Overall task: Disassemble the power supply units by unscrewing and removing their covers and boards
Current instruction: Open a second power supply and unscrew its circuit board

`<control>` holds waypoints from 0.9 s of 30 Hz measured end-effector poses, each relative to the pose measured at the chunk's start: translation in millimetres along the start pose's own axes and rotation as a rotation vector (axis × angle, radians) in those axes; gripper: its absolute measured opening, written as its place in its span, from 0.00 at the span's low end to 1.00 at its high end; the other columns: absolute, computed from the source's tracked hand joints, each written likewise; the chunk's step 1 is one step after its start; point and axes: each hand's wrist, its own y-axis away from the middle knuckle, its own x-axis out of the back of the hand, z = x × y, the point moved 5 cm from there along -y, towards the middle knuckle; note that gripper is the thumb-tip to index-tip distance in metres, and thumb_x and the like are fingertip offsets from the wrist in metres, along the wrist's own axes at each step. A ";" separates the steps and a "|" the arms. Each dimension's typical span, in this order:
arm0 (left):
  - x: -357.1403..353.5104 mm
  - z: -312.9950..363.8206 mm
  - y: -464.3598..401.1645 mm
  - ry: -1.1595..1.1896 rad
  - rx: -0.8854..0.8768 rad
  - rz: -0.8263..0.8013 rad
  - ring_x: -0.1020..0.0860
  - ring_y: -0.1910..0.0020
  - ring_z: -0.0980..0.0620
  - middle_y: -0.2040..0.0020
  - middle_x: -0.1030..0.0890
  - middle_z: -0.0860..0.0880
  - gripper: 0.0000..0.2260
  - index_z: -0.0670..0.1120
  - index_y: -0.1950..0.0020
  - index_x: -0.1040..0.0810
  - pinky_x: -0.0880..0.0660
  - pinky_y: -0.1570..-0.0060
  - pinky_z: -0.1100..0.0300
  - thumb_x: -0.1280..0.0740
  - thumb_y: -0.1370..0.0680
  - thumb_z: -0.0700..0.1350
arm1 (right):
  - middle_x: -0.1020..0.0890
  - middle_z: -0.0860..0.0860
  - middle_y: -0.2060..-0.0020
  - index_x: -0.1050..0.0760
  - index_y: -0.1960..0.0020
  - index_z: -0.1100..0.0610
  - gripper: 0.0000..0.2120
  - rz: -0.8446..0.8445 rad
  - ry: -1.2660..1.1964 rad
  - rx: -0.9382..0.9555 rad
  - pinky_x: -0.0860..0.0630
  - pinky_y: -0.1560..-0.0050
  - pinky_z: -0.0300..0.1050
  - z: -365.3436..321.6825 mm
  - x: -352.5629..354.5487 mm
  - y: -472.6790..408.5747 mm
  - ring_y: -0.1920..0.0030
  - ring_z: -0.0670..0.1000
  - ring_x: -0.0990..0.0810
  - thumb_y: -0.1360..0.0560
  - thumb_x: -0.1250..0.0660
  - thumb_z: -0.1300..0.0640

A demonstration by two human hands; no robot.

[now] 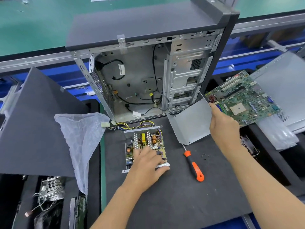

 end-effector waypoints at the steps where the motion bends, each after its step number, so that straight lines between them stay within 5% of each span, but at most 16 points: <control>1: 0.0 -0.5 0.1 0.005 0.007 -0.009 0.34 0.57 0.52 0.68 0.27 0.53 0.15 0.46 0.67 0.22 0.35 0.56 0.52 0.23 0.31 0.54 | 0.27 0.60 0.77 0.23 0.34 0.61 0.23 -0.015 -0.014 -0.013 0.38 0.72 0.44 0.3 -2.7 0.7 0.77 0.55 0.38 0.28 0.34 0.74; 8: 0.1 -4.5 2.5 0.054 0.074 -0.096 0.32 0.55 0.51 0.66 0.26 0.52 0.14 0.46 0.66 0.21 0.30 0.58 0.49 0.24 0.30 0.55 | 0.21 0.64 0.68 0.27 0.32 0.62 0.18 -0.081 -0.176 -0.082 0.33 0.67 0.51 3.5 -20.1 10.3 0.69 0.65 0.25 0.21 0.41 0.69; 12: 1.7 -5.5 3.9 0.068 0.096 -0.125 0.27 0.56 0.47 0.66 0.25 0.51 0.15 0.45 0.65 0.21 0.27 0.58 0.45 0.24 0.30 0.54 | 0.21 0.61 0.65 0.29 0.35 0.63 0.14 -0.134 -0.249 -0.181 0.34 0.67 0.49 6.8 -36.2 14.4 0.66 0.60 0.28 0.19 0.43 0.66; 18: 3.9 -9.8 2.5 0.099 0.133 -0.065 0.34 0.55 0.52 0.67 0.26 0.51 0.14 0.44 0.66 0.21 0.27 0.61 0.48 0.21 0.31 0.51 | 0.27 0.58 0.69 0.33 0.36 0.63 0.12 -0.213 -0.232 -0.310 0.32 0.67 0.51 10.8 -50.1 15.3 0.66 0.61 0.28 0.19 0.44 0.65; 27: 1.0 -13.7 3.6 0.075 0.120 -0.040 0.34 0.56 0.52 0.67 0.25 0.52 0.14 0.46 0.66 0.22 0.26 0.61 0.46 0.21 0.31 0.52 | 0.21 0.67 0.59 0.39 0.29 0.65 0.21 -0.289 -0.154 -0.271 0.32 0.64 0.52 17.5 -66.7 15.9 0.59 0.66 0.22 0.22 0.44 0.72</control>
